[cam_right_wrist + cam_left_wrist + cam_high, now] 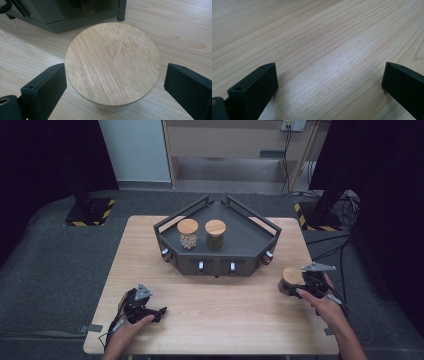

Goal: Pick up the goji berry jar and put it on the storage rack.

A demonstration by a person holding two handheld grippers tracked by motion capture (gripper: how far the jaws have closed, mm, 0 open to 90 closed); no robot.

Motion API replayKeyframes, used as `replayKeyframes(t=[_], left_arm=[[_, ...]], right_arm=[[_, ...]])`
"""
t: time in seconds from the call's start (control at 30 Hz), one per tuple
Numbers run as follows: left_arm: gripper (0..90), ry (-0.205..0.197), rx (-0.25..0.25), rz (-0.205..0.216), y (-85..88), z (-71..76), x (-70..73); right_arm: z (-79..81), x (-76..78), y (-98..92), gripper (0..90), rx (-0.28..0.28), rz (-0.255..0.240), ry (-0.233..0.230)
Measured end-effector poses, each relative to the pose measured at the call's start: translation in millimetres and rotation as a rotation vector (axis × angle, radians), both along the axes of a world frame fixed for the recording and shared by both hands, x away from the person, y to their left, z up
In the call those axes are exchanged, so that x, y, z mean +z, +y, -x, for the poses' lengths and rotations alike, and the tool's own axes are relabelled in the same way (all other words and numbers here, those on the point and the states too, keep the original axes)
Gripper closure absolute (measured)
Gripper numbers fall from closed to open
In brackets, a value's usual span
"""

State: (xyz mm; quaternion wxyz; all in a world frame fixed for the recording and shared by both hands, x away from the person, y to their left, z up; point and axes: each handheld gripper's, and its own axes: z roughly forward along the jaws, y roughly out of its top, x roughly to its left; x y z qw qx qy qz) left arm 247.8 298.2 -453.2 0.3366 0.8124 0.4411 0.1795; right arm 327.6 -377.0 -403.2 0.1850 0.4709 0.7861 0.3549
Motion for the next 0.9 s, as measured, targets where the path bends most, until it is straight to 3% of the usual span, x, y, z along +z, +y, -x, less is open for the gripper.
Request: replayKeyframes(t=[0.57, 0.9], left_arm=[[0.0, 0.000, 0.000, 0.000, 0.0, 0.0, 0.0], [0.0, 0.000, 0.000, 0.000, 0.0, 0.0, 0.0]], right_arm=[[-7.8, -16.5, 5.4, 7.4, -0.012, -0.012, 0.033], [-7.7, -23.5, 10.6, 19.7, -0.010, -0.001, 0.022]])
